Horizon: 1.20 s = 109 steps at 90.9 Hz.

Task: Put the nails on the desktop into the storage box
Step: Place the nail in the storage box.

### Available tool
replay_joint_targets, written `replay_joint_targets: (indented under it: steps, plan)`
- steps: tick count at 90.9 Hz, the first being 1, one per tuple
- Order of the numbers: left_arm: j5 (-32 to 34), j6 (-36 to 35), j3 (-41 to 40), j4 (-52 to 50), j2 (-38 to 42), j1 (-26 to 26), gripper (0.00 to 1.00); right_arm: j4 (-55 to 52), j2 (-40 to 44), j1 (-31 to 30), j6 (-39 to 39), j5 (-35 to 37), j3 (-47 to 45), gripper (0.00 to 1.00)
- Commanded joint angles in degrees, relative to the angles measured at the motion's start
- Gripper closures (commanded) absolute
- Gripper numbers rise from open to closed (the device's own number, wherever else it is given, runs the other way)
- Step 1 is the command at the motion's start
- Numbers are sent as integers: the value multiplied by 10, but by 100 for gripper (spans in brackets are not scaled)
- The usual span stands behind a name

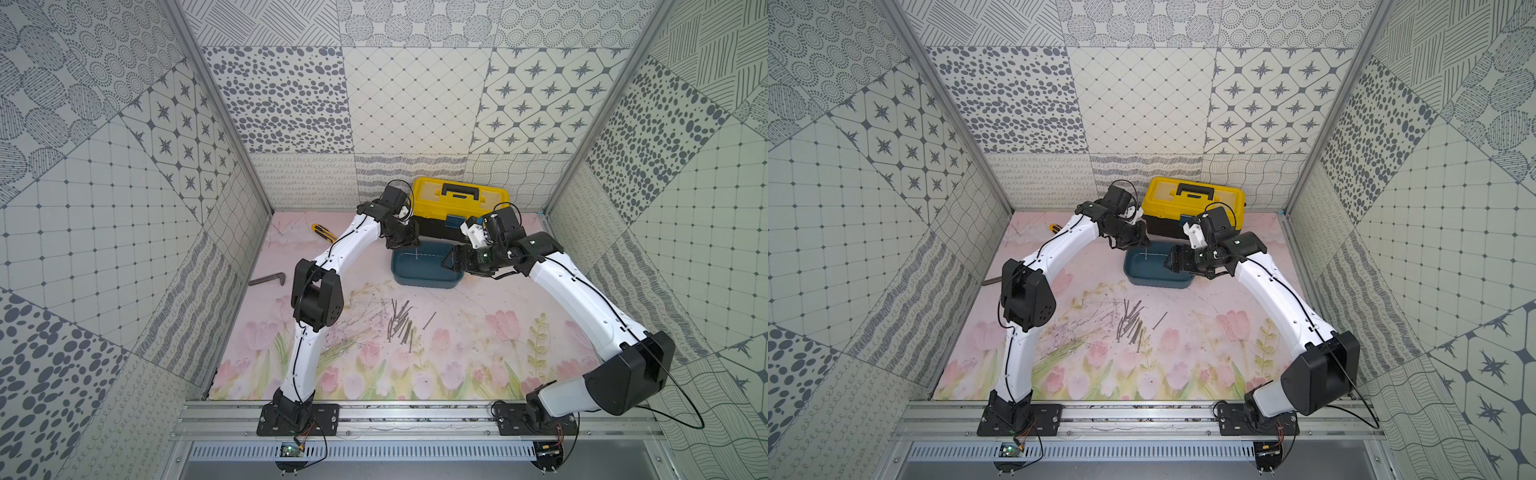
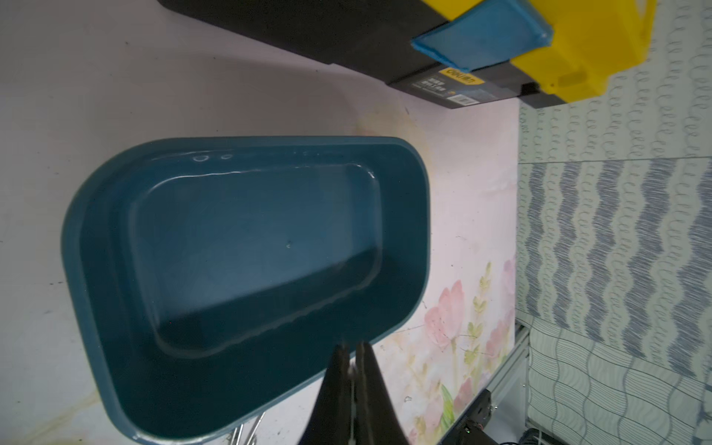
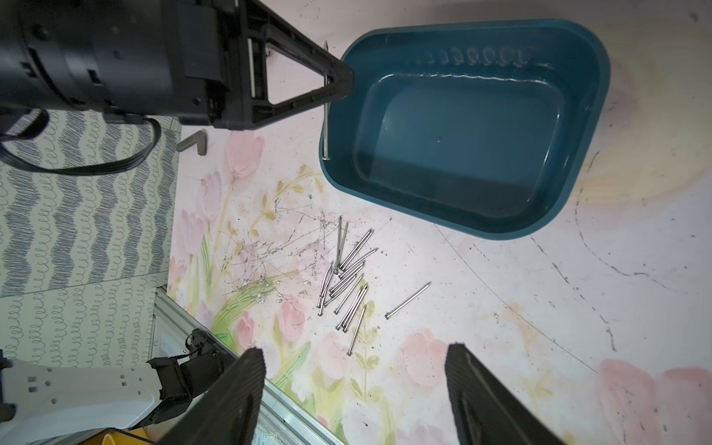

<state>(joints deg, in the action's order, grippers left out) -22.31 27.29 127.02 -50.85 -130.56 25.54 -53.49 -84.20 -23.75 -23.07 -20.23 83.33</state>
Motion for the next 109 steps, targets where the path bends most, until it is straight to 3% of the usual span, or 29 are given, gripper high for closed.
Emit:
replay_joint_targets:
  steps: [1, 40, 102, 109]
  plan:
    - [86, -71, 38, -119, -42, 2, 100, -3, -6, 1, 29, 25, 27, 21]
    - [115, -65, 31, -90, -97, 7, 100, -17, -9, 1, 61, 43, 31, 19]
    - [155, -44, 35, -65, -139, 10, 100, 54, 3, -2, 69, 19, -50, 19]
    - [157, -42, 35, -63, -139, 9, 94, 53, 2, -2, 70, 20, -52, 19]
